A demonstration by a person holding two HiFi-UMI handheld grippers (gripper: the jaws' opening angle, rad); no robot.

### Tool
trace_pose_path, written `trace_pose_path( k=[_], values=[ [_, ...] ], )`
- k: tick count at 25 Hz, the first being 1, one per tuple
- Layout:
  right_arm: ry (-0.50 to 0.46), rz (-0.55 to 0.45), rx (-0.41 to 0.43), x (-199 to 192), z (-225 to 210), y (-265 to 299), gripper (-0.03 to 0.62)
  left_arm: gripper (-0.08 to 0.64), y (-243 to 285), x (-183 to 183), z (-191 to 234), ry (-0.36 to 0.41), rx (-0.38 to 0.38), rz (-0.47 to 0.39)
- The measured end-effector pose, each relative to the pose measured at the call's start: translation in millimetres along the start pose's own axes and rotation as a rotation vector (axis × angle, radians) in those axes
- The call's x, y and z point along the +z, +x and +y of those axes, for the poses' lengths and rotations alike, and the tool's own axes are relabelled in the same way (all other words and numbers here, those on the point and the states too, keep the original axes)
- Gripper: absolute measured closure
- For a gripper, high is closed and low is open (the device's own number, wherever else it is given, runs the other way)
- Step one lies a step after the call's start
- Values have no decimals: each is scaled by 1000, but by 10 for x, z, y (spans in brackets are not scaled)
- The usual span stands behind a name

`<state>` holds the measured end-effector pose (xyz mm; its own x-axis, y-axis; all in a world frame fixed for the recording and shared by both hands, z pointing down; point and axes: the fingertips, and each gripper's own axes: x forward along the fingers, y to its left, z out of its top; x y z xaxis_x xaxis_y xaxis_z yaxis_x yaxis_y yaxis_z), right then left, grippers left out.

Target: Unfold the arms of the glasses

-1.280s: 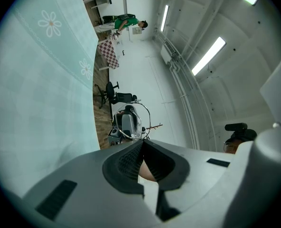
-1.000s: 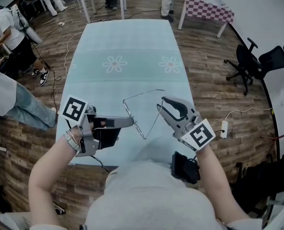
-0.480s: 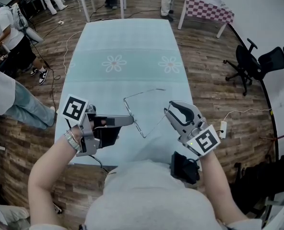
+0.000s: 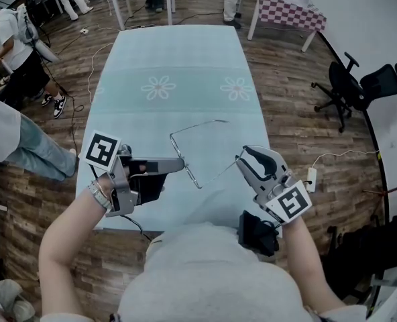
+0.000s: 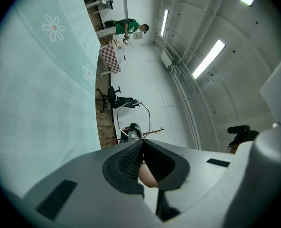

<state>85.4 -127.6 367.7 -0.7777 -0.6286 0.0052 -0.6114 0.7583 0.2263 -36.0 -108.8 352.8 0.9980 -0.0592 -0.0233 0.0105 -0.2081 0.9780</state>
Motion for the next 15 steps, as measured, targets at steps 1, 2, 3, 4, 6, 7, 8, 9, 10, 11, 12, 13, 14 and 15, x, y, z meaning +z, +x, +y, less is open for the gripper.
trace_pose_path(
  k=[1,2,3,4,6,7,8,9,10,11,12,13,14,15],
  values=[
    [2,-1,-3,-2,-2,-14,494,551,0,2,1,0,0,-2],
    [2,-1,-6,-9,-4,-31,494,551,2,2,5,0,0,-4],
    [2,1,-11,-22,-7,-49,494,551,3,0,10,1,0,-6],
    [1,5,-16,-41,-10,-67,494,551,2,-1,16,0,0,-8],
    [0,14,-21,-65,-4,-89,494,551,-9,2,28,-1,0,-12],
    [-1,17,-21,-67,1,-95,494,551,-12,7,32,-1,1,-14],
    [-2,18,-19,-65,7,-101,494,551,-13,12,37,0,2,-16],
    [0,18,-16,-62,14,-109,494,551,-10,16,44,1,4,-17],
    [3,18,-16,-61,19,-118,494,551,-7,18,50,1,6,-18],
    [7,19,-17,-63,21,-127,494,551,-4,19,53,1,7,-17],
    [12,20,-20,-68,22,-132,494,551,-5,18,52,1,6,-15],
    [16,23,-22,-72,24,-130,494,551,-8,17,47,1,4,-11],
    [20,25,-22,-73,28,-123,494,551,-11,13,41,3,3,-6],
    [22,28,-21,-71,34,-113,492,551,-11,7,39,6,5,0]
  ],
)
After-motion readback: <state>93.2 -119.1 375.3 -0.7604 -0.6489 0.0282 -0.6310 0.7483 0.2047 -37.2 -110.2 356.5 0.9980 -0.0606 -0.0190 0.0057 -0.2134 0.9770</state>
